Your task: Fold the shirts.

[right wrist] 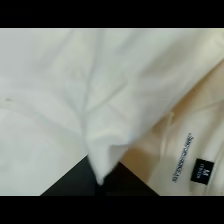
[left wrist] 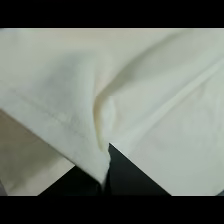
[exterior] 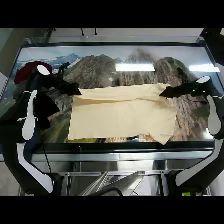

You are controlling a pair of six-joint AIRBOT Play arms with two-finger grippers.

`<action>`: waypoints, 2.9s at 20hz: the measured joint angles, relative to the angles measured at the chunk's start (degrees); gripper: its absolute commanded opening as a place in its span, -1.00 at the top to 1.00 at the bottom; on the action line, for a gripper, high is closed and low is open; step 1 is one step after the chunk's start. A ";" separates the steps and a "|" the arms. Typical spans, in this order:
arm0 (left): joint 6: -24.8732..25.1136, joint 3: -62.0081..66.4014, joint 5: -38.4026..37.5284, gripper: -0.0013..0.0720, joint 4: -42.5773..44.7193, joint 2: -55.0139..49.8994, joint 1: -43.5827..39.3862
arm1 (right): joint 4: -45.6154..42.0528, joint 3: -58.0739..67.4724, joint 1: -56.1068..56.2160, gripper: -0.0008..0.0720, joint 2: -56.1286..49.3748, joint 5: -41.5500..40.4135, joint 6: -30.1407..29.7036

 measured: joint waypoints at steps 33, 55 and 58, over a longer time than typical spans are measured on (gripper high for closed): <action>-4.37 4.09 -7.39 -0.88 6.51 4.46 2.12 | -1.75 -0.90 -5.79 -0.29 6.73 -0.72 11.50; 2.51 -54.62 9.92 0.92 2.93 27.69 1.07 | -9.29 -44.00 -26.69 -0.30 25.94 4.96 12.24; 3.37 -54.75 10.78 0.92 1.99 27.74 1.22 | -6.97 -46.56 -26.71 -0.30 25.40 3.15 10.12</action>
